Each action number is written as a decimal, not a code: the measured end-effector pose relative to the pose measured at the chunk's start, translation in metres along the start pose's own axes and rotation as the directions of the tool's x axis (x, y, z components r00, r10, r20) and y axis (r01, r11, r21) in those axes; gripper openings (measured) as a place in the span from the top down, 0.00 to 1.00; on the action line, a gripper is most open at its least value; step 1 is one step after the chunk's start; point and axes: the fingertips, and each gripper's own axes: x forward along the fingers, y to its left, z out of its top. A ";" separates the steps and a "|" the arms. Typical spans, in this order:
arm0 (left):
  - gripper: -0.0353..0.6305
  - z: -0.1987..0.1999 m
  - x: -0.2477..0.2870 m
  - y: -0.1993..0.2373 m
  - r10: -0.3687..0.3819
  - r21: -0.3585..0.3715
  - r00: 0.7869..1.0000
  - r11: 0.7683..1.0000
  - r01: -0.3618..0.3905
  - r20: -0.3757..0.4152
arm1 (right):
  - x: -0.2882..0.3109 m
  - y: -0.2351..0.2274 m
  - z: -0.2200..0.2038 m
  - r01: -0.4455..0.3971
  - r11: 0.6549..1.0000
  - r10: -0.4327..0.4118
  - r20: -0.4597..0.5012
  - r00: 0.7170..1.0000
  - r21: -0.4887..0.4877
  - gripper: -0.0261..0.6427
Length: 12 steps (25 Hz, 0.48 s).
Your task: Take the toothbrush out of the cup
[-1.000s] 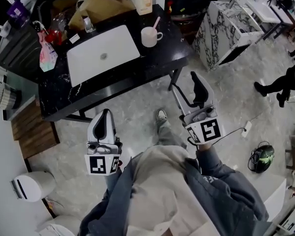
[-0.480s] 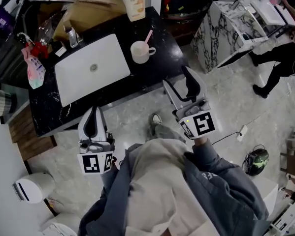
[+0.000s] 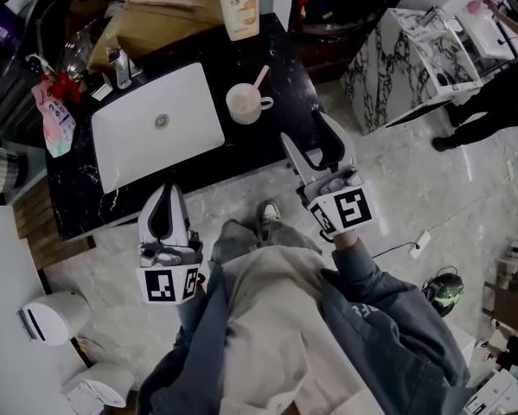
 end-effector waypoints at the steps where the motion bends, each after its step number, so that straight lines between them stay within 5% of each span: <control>1: 0.86 -0.001 0.002 0.002 0.002 -0.003 1.000 1.000 -0.002 0.000 | 0.003 -0.001 -0.003 0.002 1.000 -0.002 -0.004 1.000 0.008 0.58; 12: 0.86 -0.003 0.014 0.021 0.004 -0.001 1.000 1.000 -0.004 -0.016 | 0.056 -0.022 -0.055 0.064 0.990 -0.051 -0.099 0.994 0.129 0.58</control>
